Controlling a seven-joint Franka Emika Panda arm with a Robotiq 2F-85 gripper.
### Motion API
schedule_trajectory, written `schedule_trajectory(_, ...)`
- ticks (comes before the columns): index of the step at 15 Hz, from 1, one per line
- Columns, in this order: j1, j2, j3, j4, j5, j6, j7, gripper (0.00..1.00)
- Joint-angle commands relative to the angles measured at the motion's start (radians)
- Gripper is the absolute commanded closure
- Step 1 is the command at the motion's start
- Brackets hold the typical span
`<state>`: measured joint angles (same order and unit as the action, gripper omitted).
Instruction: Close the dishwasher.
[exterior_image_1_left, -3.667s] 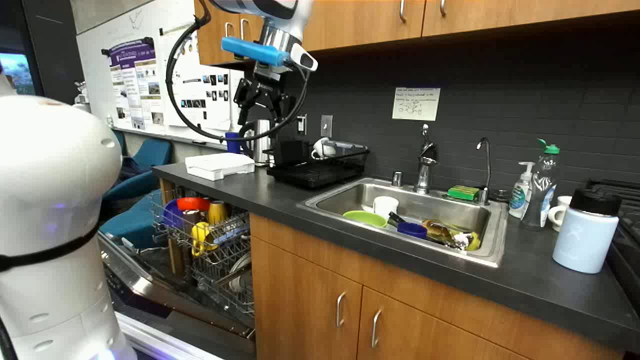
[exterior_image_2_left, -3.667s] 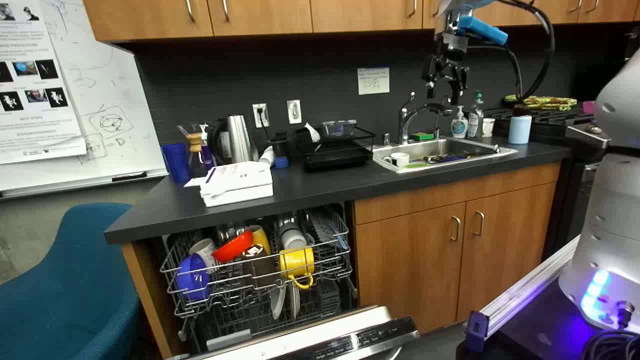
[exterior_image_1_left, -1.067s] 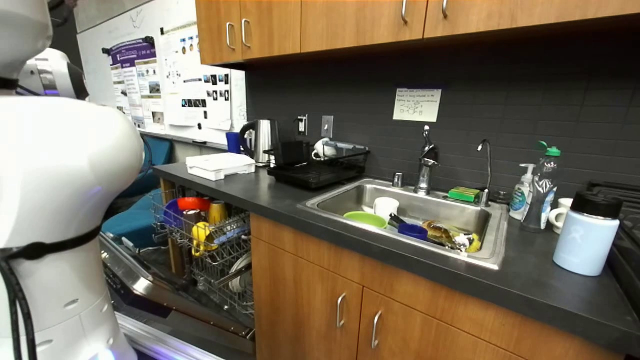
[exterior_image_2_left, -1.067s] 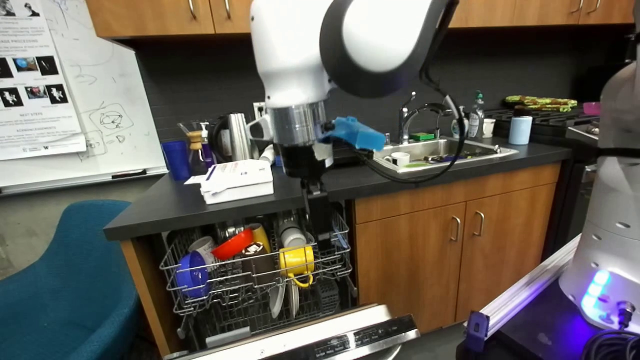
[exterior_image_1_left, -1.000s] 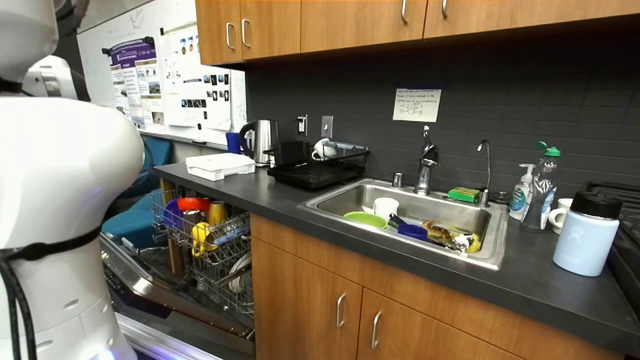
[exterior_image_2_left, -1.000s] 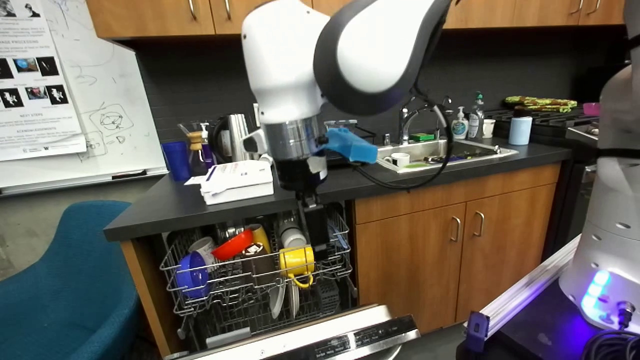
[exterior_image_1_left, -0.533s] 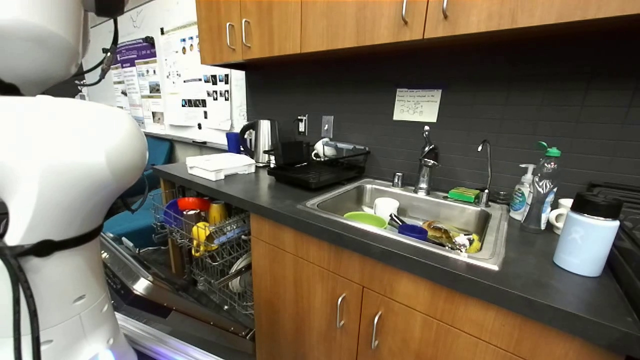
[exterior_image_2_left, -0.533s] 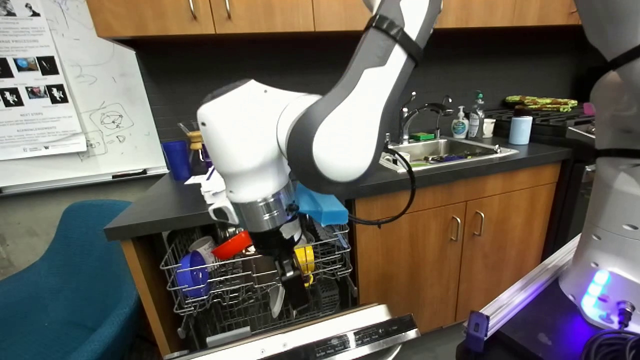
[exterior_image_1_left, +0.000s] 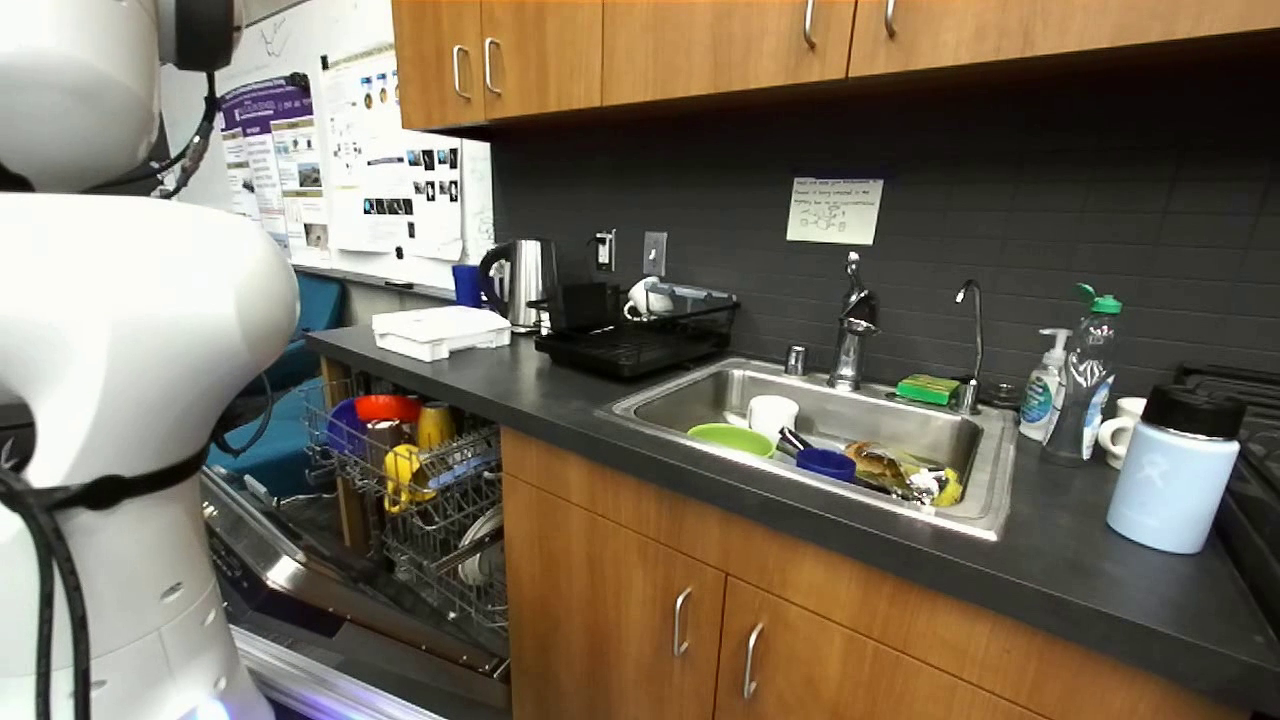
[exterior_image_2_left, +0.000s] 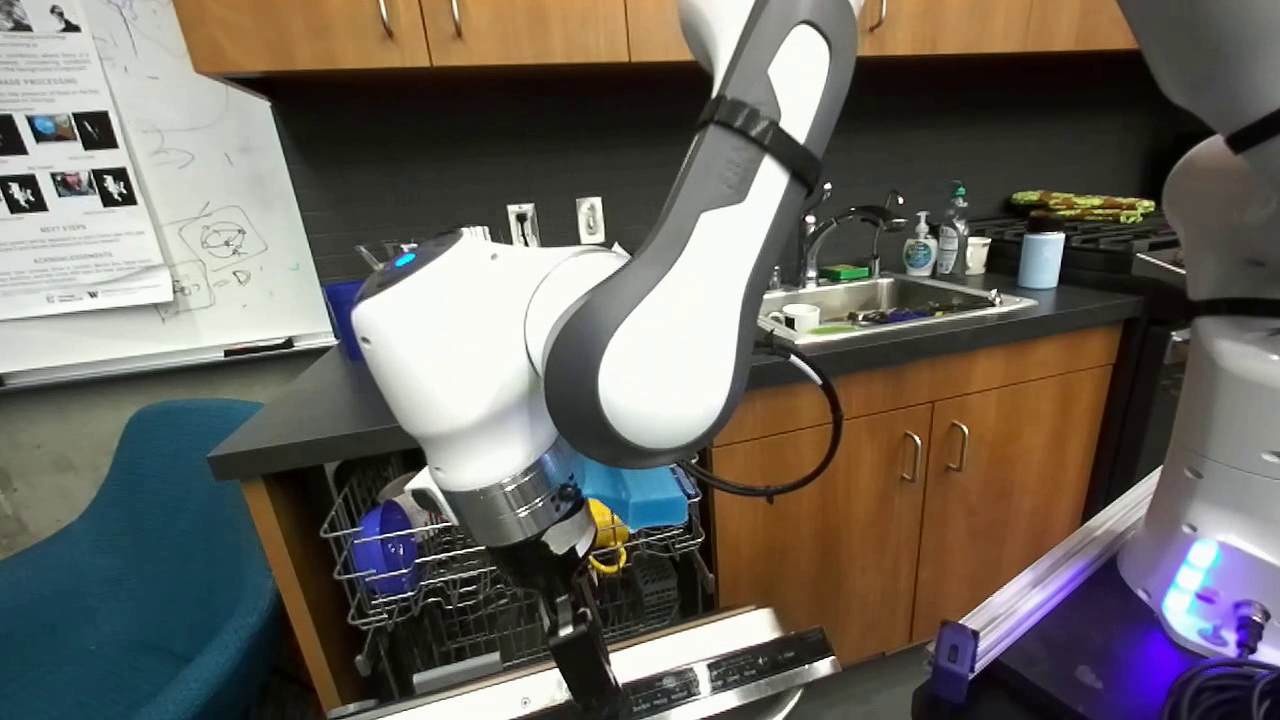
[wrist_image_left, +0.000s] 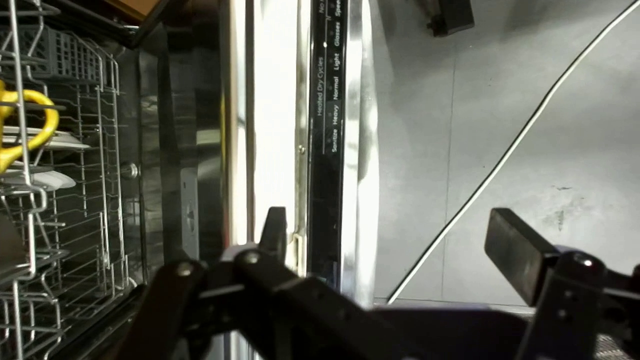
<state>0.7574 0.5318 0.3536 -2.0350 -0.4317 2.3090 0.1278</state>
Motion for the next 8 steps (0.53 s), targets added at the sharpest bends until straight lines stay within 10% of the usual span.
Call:
schedule_trajectory(1, 0.046, 0.026, -0.019, 0.032, 0.056, -0.038, 0.022, 0.0)
schedule_trajectory(8, 0.104, 0.053, -0.02, 0.042, 0.164, -0.048, 0.054, 0.0)
